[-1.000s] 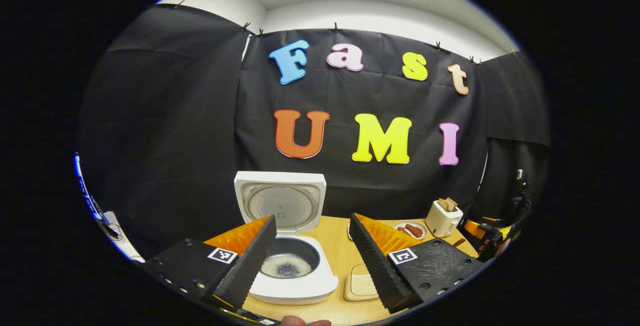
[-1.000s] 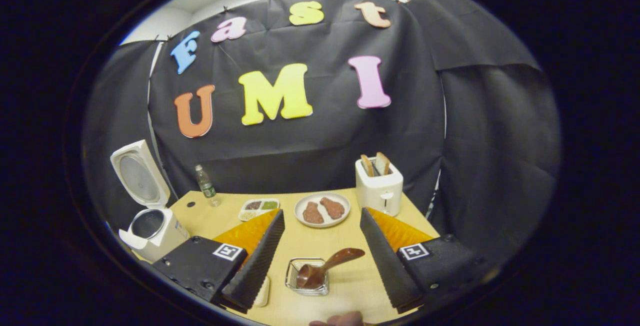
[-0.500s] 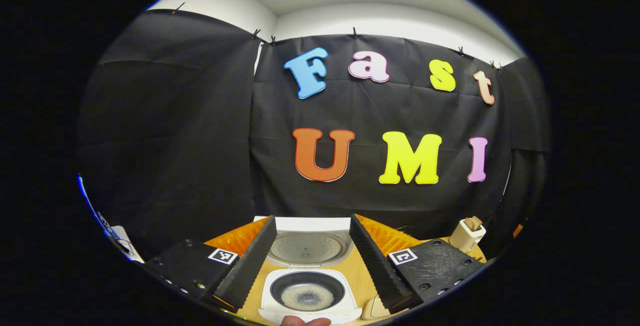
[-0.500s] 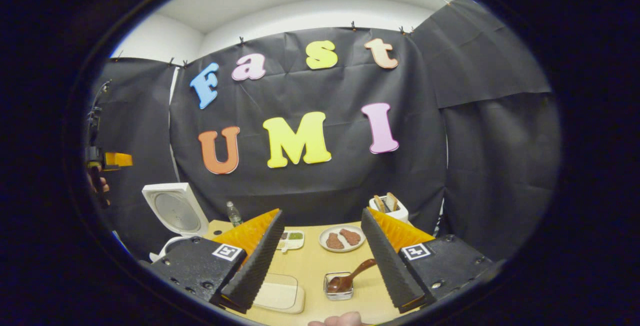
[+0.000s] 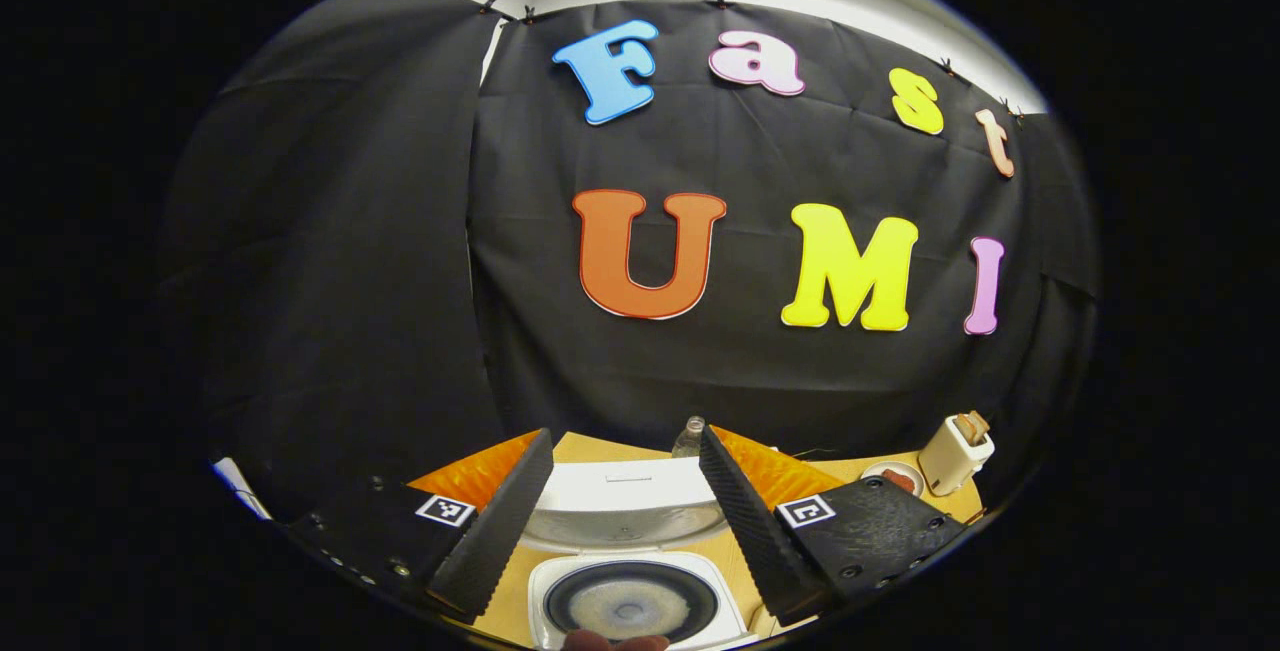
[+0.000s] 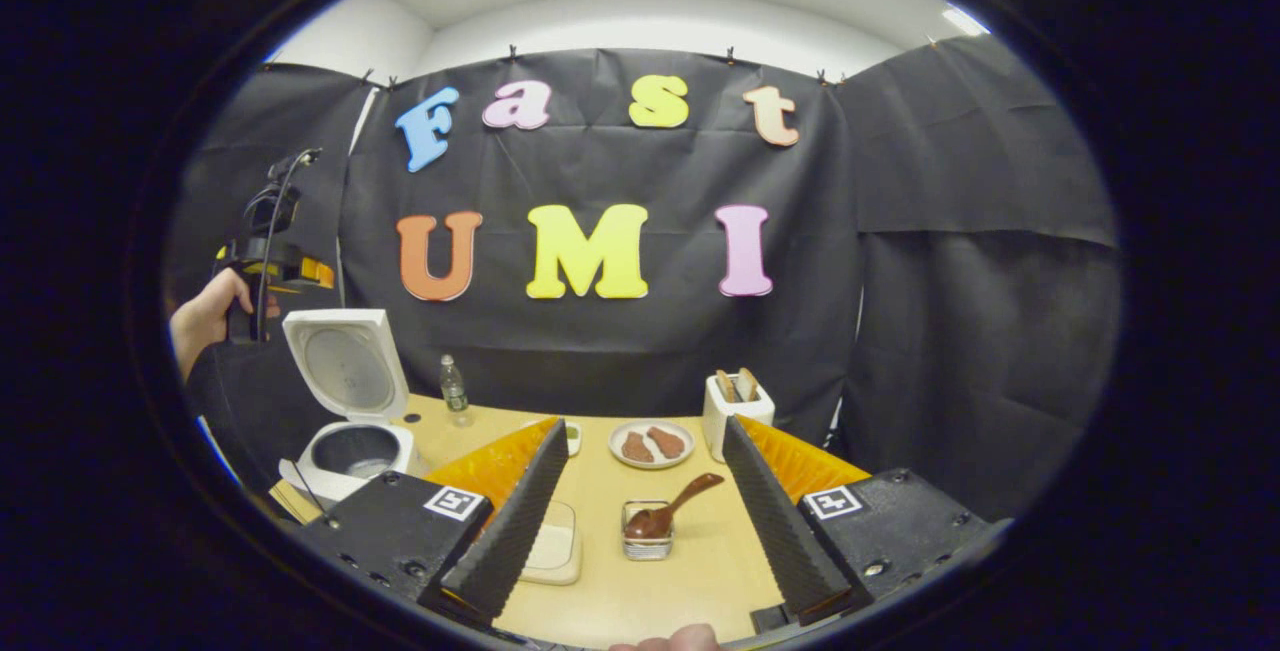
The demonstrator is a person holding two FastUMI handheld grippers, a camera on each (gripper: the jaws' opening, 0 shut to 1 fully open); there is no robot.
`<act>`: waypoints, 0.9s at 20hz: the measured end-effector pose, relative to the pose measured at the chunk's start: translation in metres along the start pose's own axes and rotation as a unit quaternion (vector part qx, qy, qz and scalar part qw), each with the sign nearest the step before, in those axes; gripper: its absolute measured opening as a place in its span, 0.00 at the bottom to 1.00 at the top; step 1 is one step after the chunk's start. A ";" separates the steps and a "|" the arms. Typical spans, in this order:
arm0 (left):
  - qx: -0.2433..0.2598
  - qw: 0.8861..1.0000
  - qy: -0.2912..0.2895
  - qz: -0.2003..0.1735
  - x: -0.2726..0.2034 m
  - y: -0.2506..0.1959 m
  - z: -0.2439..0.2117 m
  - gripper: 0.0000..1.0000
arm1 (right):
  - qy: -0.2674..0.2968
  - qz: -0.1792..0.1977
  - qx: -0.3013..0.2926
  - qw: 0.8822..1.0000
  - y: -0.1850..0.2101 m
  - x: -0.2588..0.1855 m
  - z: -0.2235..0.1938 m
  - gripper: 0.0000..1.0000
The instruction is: Close the left gripper, press the button to open the rice cooker; take a wooden spoon from the chopstick holder with the right hand, scoop a spoonful of rice and pour it into the rice cooker, then put the wooden spoon back into the chopstick holder.
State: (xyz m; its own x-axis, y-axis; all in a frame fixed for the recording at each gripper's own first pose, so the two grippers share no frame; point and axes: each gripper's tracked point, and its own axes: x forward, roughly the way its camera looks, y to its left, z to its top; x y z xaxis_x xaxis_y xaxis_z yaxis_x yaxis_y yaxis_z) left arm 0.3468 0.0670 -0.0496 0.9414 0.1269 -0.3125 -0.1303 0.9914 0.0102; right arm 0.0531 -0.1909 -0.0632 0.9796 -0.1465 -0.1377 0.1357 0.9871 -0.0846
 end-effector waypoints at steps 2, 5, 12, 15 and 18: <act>0.003 1.000 0.014 0.001 0.021 0.007 -0.006 0.94 | 0.012 -0.021 -0.001 1.000 -0.012 -0.015 -0.010 1.00; -0.015 0.999 0.042 0.003 0.046 0.009 -0.013 0.94 | 0.021 -0.052 0.007 0.998 -0.030 -0.026 -0.013 0.99; -0.006 0.995 0.093 0.035 0.062 0.015 -0.033 0.96 | 0.017 -0.056 0.015 0.998 -0.027 -0.026 -0.008 1.00; -0.004 0.993 0.113 0.034 0.052 0.012 -0.038 0.97 | 0.015 -0.036 0.005 0.999 -0.015 -0.017 -0.004 1.00; -0.008 0.990 0.142 0.020 0.025 0.003 -0.052 0.97 | 0.006 -0.018 0.002 1.000 -0.007 -0.008 0.003 1.00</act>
State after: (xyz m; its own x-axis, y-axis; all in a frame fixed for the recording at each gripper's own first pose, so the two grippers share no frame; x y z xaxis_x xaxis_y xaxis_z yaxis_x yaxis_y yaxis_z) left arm 0.3534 0.0713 -0.1070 0.8107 0.1498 -0.5660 -0.1725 0.9849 0.0135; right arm 0.0445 -0.1966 -0.0585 0.9724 -0.1822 -0.1456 0.1710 0.9815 -0.0861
